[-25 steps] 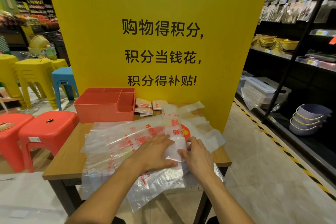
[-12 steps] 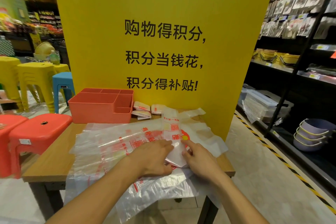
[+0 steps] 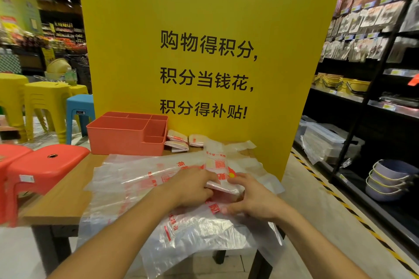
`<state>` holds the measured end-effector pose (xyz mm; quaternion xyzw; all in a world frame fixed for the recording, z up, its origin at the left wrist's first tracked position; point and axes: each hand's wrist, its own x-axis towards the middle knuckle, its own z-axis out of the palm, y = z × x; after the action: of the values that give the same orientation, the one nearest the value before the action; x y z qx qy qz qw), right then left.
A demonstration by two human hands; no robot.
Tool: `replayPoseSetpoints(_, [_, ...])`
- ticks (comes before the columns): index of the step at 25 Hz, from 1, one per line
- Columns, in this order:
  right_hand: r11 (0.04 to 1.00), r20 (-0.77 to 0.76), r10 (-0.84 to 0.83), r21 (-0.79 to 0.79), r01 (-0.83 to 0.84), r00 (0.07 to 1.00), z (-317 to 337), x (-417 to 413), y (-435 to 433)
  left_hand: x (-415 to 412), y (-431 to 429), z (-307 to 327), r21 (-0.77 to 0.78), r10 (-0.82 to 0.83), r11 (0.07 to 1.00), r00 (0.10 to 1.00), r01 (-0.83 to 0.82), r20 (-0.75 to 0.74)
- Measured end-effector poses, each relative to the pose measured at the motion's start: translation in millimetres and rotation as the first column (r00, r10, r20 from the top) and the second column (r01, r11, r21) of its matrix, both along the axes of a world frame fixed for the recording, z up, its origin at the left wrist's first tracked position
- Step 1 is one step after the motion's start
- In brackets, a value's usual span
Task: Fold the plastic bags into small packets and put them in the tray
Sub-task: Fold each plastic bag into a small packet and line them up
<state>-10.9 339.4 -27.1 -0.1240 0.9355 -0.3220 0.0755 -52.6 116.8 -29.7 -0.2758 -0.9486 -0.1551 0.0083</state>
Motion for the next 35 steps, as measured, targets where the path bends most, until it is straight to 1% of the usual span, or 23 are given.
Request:
replayPoseSetpoints(1, [1.000,-0.061,-0.015,-0.012,0.015,0.998,-4.6,-3.5,0.2,-2.2,-1.2,0.1,0.068,-0.011,0.998,0.999,0.009,0.035])
replayPoseSetpoints(2, [0.997,-0.127,-0.036,-0.074,0.026,0.991,-6.9,-3.6,-1.5,-3.4,-2.5,-0.3,0.137,-0.012,0.991,0.998,0.003,0.061])
replayPoseSetpoints(3, [0.994,-0.180,-0.059,-0.097,0.042,0.982,-11.8,-6.3,-1.2,-5.0,-3.8,-1.3,0.198,-0.004,0.980,0.997,-0.011,0.074])
replayPoseSetpoints(5, [0.986,-0.240,-0.135,-0.125,0.107,0.961,-19.8,-10.3,-3.0,-10.6,-7.0,-6.5,0.301,0.011,0.953,0.996,-0.039,0.094])
replayPoseSetpoints(7, [0.970,-0.267,-0.217,-0.165,0.177,0.939,-21.4,-14.0,-4.8,-13.2,-6.8,-14.5,0.395,0.011,0.917,0.993,-0.058,0.120])
replayPoseSetpoints(8, [0.958,-0.263,-0.264,-0.187,0.219,0.928,-20.4,-14.9,-8.0,-13.4,-6.3,-19.5,0.468,0.006,0.880,0.987,-0.081,0.160])
replayPoseSetpoints(10, [0.942,-0.268,-0.332,-0.149,0.301,0.905,-21.0,-20.0,-11.9,-9.7,-4.4,-27.5,0.619,-0.021,0.772,0.968,-0.144,0.251])
replayPoseSetpoints(12, [0.932,-0.278,-0.362,-0.126,0.340,0.890,-23.4,-27.5,-14.4,-8.0,-5.3,-34.8,0.705,-0.033,0.684,0.957,-0.189,0.289])
replayPoseSetpoints(13, [0.929,-0.250,-0.365,-0.162,0.332,0.897,-26.1,-31.1,-15.4,-9.3,-7.1,-38.4,0.717,-0.018,0.669,0.960,-0.197,0.281])
replayPoseSetpoints(15, [0.913,-0.177,-0.366,-0.261,0.315,0.914,-31.8,-38.9,-17.0,-11.8,-8.8,-42.0,0.714,0.013,0.666,0.961,-0.216,0.278])
replayPoseSetpoints(16, [0.912,-0.174,-0.363,-0.267,0.311,0.915,-34.1,-41.5,-18.5,-11.7,-8.6,-42.3,0.721,0.029,0.653,0.959,-0.231,0.282])
replayPoseSetpoints(19, [0.930,-0.240,-0.366,-0.144,0.340,0.899,-37.3,-41.7,-23.1,-8.4,-5.7,-42.7,0.727,0.113,0.632,0.960,-0.269,0.257])
replayPoseSetpoints(22, [0.933,-0.295,-0.350,-0.025,0.359,0.889,-36.5,-39.6,-25.6,-12.6,-5.9,-48.2,0.680,0.186,0.695,0.972,-0.233,0.144])
replayPoseSetpoints(25, [0.934,-0.305,-0.307,0.083,0.347,0.902,-38.2,-41.4,-27.8,-13.3,-5.6,-47.1,0.597,0.276,0.761,0.959,-0.254,0.057])
replayPoseSetpoints(26, [0.932,-0.309,-0.284,0.133,0.337,0.907,-39.4,-42.6,-27.8,-13.6,-5.1,-47.3,0.592,0.293,0.763,0.955,-0.259,0.041])
replayPoseSetpoints(28, [0.926,-0.302,-0.247,0.206,0.316,0.921,-41.3,-44.6,-28.2,-12.9,-5.9,-46.5,0.612,0.286,0.748,0.957,-0.257,0.052])
replayPoseSetpoints(29, [0.924,-0.292,-0.235,0.228,0.307,0.927,-41.7,-46.3,-28.2,-13.4,-6.1,-46.8,0.597,0.281,0.761,0.958,-0.255,0.051])
replayPoseSetpoints(31, [0.918,-0.282,-0.209,0.274,0.287,0.937,-40.7,-50.4,-28.4,-14.2,-5.7,-47.1,0.494,0.285,0.832,0.959,-0.253,0.011])
replayPoseSetpoints(33, [0.908,-0.284,-0.175,0.323,0.266,0.943,-38.9,-51.7,-30.4,-11.8,-3.7,-46.4,0.413,0.271,0.881,0.962,-0.230,-0.044])
replayPoseSetpoints(35, [0.913,-0.303,-0.178,0.303,0.272,0.936,-40.4,-50.8,-31.7,-8.4,-0.9,-45.7,0.348,0.224,0.921,0.969,-0.175,-0.106])
